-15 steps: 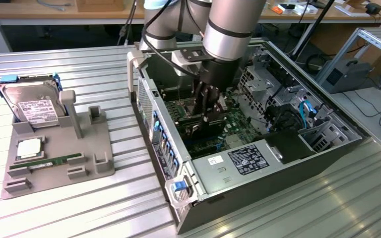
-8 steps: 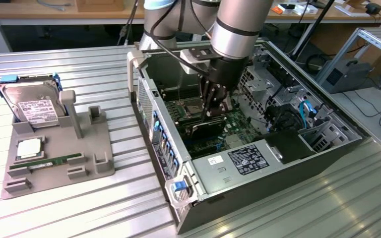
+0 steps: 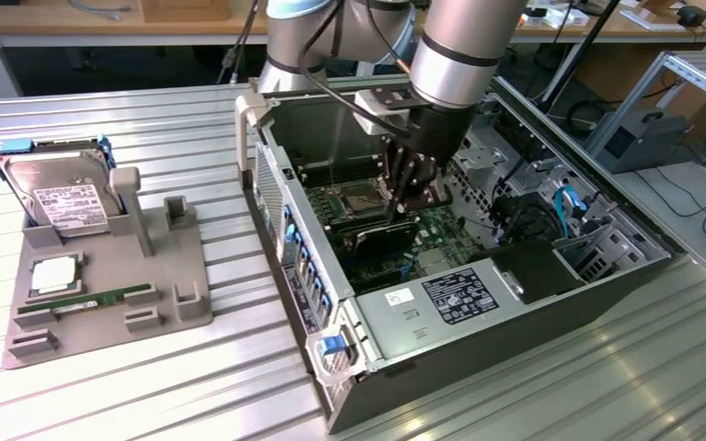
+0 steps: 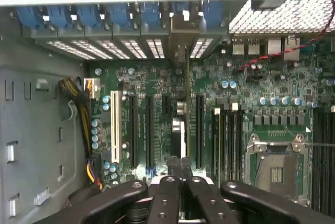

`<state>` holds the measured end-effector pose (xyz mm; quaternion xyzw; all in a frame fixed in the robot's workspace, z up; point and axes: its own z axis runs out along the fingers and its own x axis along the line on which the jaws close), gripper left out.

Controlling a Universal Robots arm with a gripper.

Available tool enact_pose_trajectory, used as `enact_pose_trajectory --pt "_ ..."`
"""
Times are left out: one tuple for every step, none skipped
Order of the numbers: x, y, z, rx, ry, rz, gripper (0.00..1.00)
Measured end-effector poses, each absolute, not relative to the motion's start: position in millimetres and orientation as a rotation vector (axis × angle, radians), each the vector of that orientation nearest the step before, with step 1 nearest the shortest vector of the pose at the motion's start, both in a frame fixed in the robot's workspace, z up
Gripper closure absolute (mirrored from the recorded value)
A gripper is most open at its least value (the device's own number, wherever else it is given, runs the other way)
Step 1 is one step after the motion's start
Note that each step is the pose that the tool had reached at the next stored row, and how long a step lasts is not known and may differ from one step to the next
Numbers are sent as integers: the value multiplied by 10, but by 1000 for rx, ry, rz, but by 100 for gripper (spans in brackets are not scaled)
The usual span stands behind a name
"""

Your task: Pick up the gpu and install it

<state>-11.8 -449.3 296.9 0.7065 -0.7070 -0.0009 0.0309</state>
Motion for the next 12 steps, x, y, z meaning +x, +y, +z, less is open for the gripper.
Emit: enact_pose_trajectory --pt "-55 -4493 2966 2175 -2177 -6 89" --pt "-6 -4494 2962 2174 -2175 -9 89" --pt "55 -4494 2958 2172 -2174 -13 89" --pt "98 -4494 2955 2171 -2172 -15 89" --pt "146 -4494 2951 2170 -2171 -18 89" --pt "188 -4493 2949 2169 -2170 -20 89" --pt "213 -4493 2948 2169 -2170 -20 89" --pt "215 -4493 2948 2169 -2170 -20 89" --pt "215 -4493 2948 2169 -2170 -20 89" --pt "215 -4493 2948 2169 -2170 -20 89" --pt "215 -4493 2948 2169 -2170 -20 89" --pt "215 -4493 2948 2169 -2170 -20 89"
